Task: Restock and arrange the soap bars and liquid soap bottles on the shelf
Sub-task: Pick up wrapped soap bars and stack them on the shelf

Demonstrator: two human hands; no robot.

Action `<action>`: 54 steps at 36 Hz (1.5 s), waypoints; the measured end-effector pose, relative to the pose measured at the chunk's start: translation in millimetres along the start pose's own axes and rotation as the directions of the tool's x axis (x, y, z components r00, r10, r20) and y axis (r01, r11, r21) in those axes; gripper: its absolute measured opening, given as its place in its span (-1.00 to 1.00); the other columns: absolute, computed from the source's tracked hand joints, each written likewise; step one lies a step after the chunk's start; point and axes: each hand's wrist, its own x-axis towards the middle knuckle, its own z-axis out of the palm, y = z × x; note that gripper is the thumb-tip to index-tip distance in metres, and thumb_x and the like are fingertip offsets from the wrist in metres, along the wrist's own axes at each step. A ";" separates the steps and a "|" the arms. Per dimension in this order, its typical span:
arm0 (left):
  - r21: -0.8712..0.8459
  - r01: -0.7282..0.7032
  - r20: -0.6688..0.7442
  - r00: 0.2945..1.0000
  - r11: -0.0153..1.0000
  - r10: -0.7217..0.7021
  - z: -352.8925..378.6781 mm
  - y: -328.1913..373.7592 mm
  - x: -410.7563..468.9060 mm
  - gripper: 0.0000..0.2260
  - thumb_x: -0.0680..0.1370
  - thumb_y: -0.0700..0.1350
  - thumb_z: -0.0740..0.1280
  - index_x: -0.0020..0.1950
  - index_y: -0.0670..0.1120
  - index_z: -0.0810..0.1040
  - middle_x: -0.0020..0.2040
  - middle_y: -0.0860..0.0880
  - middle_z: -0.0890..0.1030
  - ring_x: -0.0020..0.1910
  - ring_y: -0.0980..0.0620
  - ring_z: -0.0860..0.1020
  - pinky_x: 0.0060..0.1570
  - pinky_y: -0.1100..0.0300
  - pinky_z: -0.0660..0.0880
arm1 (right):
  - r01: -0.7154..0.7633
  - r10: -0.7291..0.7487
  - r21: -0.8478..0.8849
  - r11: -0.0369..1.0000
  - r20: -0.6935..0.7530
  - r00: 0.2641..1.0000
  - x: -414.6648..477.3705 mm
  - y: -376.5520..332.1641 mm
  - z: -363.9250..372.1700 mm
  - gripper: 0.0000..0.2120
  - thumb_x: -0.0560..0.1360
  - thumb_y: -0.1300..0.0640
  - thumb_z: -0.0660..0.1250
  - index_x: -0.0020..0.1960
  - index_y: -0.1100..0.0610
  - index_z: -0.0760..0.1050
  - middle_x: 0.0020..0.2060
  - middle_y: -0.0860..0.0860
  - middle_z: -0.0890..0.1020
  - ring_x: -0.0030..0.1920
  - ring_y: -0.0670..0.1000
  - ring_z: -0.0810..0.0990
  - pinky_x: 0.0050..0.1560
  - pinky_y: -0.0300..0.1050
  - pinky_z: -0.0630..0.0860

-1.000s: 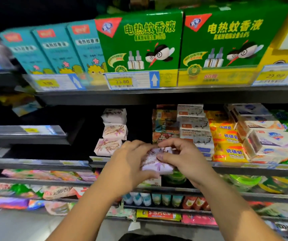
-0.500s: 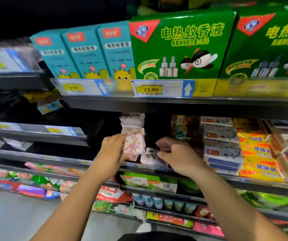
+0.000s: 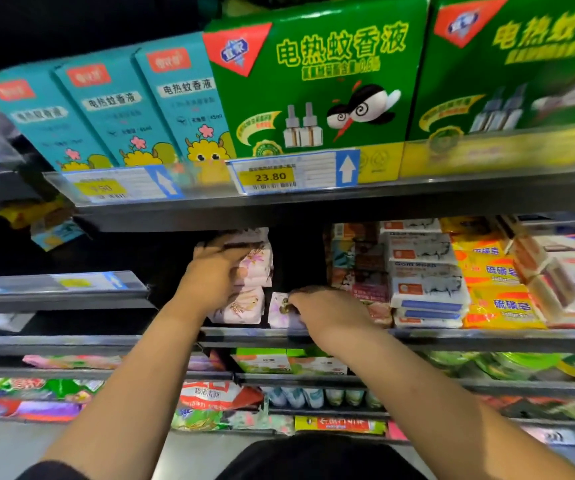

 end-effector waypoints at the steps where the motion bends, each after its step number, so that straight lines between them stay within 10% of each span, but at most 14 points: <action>1: -0.056 0.004 -0.005 1.000 0.998 -0.004 0.2 1.3 -1.8 -0.50 0.51 -0.21 0.43 0.43 0.09 0.49 0.40 -0.14 0.45 0.31 -0.14 0.44 0.28 0.28 0.34 | -0.008 0.008 -0.005 1.000 -0.016 1.000 1.8 -0.3 0.1 -0.72 0.57 0.30 0.13 0.23 0.08 0.39 0.07 0.10 0.53 0.00 0.16 0.53 -0.03 0.00 0.54; 4: -0.194 0.016 -0.028 0.999 0.981 -0.022 3.5 5.1 -9.0 -0.58 0.56 -0.35 0.34 0.39 -0.05 0.54 0.39 -0.12 0.40 0.16 0.06 0.47 -0.04 0.65 0.28 | -0.012 0.011 -0.022 1.000 -0.059 0.998 7.2 -1.5 1.0 -0.63 0.58 0.31 0.18 0.35 0.09 0.36 0.13 0.12 0.55 0.07 0.18 0.57 0.02 0.05 0.58; 11: -0.238 0.006 -0.084 0.996 0.971 -0.027 11.0 8.8 -37.2 -0.53 0.55 -0.15 0.42 0.46 -0.02 0.46 0.51 -0.09 0.36 0.46 -0.13 0.32 0.44 0.14 0.24 | -0.048 0.050 -0.080 0.996 0.021 0.999 20.4 -2.5 2.4 -0.43 0.55 0.31 0.24 0.52 0.13 0.19 0.18 0.14 0.52 0.13 0.18 0.56 -0.09 -0.03 0.45; 18: -0.230 -0.006 -0.061 0.998 0.973 -0.009 37.7 2.9 -65.6 -0.39 0.56 -0.02 0.42 0.56 -0.01 0.29 0.62 -0.05 0.10 0.54 -0.13 0.20 0.44 -0.05 0.32 | -0.094 0.094 -0.111 0.989 -0.004 0.996 26.4 -5.3 3.1 -0.63 0.59 0.24 0.23 0.39 0.17 0.35 -0.01 0.12 0.49 -0.03 0.15 0.55 -0.11 -0.01 0.50; 23: -0.203 -0.020 -0.072 0.997 0.979 0.005 45.4 2.3 -70.1 -0.51 0.60 -0.01 0.36 0.51 -0.01 0.39 0.63 0.03 -0.05 0.51 -0.10 0.26 0.37 0.03 0.38 | -0.140 0.139 -0.054 0.989 -0.037 0.990 28.4 -8.2 3.7 -0.58 0.57 0.15 0.34 0.40 0.14 0.39 0.29 0.19 0.46 0.01 0.15 0.60 -0.01 0.04 0.62; 29: -0.236 -0.044 -0.124 0.992 0.971 0.015 52.0 3.2 -71.6 -0.62 0.56 -0.06 0.41 0.37 -0.07 0.56 0.61 -0.13 0.14 0.47 -0.19 0.35 0.36 -0.04 0.42 | -0.124 0.129 0.089 0.988 -0.051 0.990 18.3 -6.3 -3.6 -0.54 0.55 0.16 0.39 0.38 0.02 0.30 0.15 0.13 0.54 -0.02 0.13 0.54 -0.19 -0.08 0.42; 33: -0.283 -0.010 -0.136 0.990 0.959 -0.030 47.7 16.9 -79.2 -0.68 0.58 -0.02 0.37 0.33 -0.02 0.58 0.56 -0.08 0.28 0.52 -0.11 0.26 0.54 -0.08 0.02 | -0.099 0.123 0.212 0.972 -0.105 0.987 9.3 -9.1 -5.3 -0.62 0.53 0.09 0.43 0.25 -0.01 0.34 0.00 0.07 0.52 -0.13 0.06 0.53 -0.21 -0.08 0.44; 39: -0.453 -0.130 -0.202 0.979 0.882 0.041 34.6 33.1 -100.6 -0.63 0.57 -0.05 0.37 0.38 -0.05 0.49 0.19 0.00 0.53 0.19 0.00 0.47 0.18 0.08 0.48 | -0.128 0.199 0.350 0.928 -0.173 0.965 -3.6 -8.9 -5.0 -0.51 0.52 -0.08 0.41 0.38 -0.13 0.29 0.02 0.02 0.56 -0.11 0.08 0.59 -0.23 -0.06 0.53; 44: -0.580 -0.184 -0.190 0.978 0.794 0.088 11.4 43.3 -106.9 -0.42 0.57 -0.12 0.40 0.48 0.27 0.25 0.34 0.27 0.35 0.37 0.20 0.31 0.25 0.56 0.20 | 0.099 0.226 0.768 0.632 -0.305 0.925 -21.2 -1.8 -6.9 -0.51 0.38 0.07 0.58 0.20 -0.04 0.41 -0.03 -0.20 0.57 -0.15 -0.28 0.56 -0.25 -0.42 0.45; 48: -0.572 -0.344 -0.241 0.938 0.744 0.249 -10.9 53.3 -109.4 -0.21 0.53 -0.19 0.42 0.48 0.45 0.10 0.51 0.32 0.19 0.53 0.21 0.18 0.41 0.42 0.18 | 0.182 0.221 0.953 0.243 -0.237 0.946 -41.8 5.7 -3.7 -0.64 0.41 0.22 0.53 0.13 0.05 0.48 -0.09 0.06 0.70 -0.19 -0.01 0.67 -0.25 -0.04 0.52; 54: -0.515 -0.493 -0.259 0.869 0.701 0.422 -21.7 74.0 -107.1 -0.53 0.48 0.05 0.49 0.36 0.24 0.47 0.54 0.23 0.25 0.51 0.17 0.25 0.41 0.17 0.34 | 0.178 0.198 0.976 0.125 -0.200 0.959 -60.6 20.8 5.1 -0.75 0.38 0.05 0.45 0.02 0.10 0.55 -0.20 -0.06 0.66 -0.22 -0.06 0.59 -0.29 -0.18 0.46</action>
